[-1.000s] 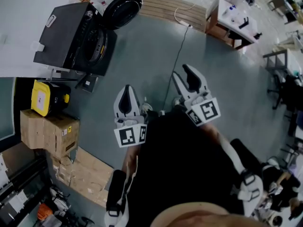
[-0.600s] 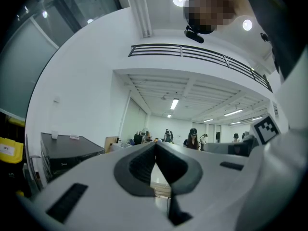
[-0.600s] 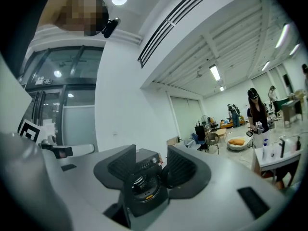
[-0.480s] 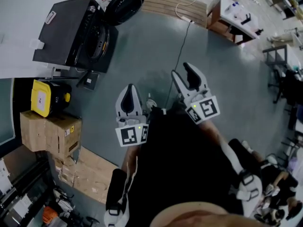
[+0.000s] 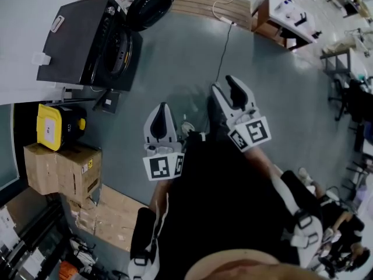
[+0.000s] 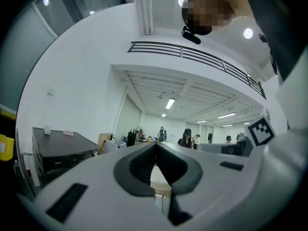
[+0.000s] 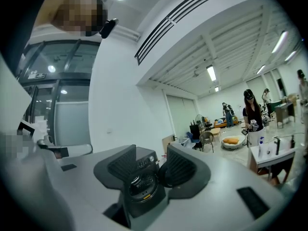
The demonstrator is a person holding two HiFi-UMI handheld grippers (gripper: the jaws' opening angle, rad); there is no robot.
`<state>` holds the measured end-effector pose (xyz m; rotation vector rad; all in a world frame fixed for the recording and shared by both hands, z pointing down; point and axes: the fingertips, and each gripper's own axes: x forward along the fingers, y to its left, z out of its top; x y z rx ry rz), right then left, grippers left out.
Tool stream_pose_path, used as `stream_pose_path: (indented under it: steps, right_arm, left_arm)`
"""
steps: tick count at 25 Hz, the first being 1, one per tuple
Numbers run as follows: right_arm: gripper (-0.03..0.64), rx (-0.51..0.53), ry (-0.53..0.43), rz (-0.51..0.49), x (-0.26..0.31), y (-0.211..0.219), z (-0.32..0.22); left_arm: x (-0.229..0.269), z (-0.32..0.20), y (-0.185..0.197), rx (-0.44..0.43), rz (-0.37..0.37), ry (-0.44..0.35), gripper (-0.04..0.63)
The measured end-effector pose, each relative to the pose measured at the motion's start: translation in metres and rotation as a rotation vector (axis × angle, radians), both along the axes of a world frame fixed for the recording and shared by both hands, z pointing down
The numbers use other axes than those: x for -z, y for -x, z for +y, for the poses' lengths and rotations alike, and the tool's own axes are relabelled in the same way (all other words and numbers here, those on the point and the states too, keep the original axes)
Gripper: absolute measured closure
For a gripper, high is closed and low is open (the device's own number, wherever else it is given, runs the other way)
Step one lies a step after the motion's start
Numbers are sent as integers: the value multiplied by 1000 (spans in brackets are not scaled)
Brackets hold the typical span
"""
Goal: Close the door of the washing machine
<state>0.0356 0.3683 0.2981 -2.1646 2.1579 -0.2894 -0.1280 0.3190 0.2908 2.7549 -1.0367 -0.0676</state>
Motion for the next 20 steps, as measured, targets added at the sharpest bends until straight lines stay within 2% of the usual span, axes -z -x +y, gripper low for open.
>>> stream_pose_path:
  steps: [8, 20]
  right_arm:
    - [425, 44, 0, -5, -6, -45, -58]
    - [425, 155, 5, -9, -7, -180, -198]
  left_arm:
    - [-4, -53, -45, 41, -11, 5, 589]
    - [14, -178, -173, 163, -37, -7, 589]
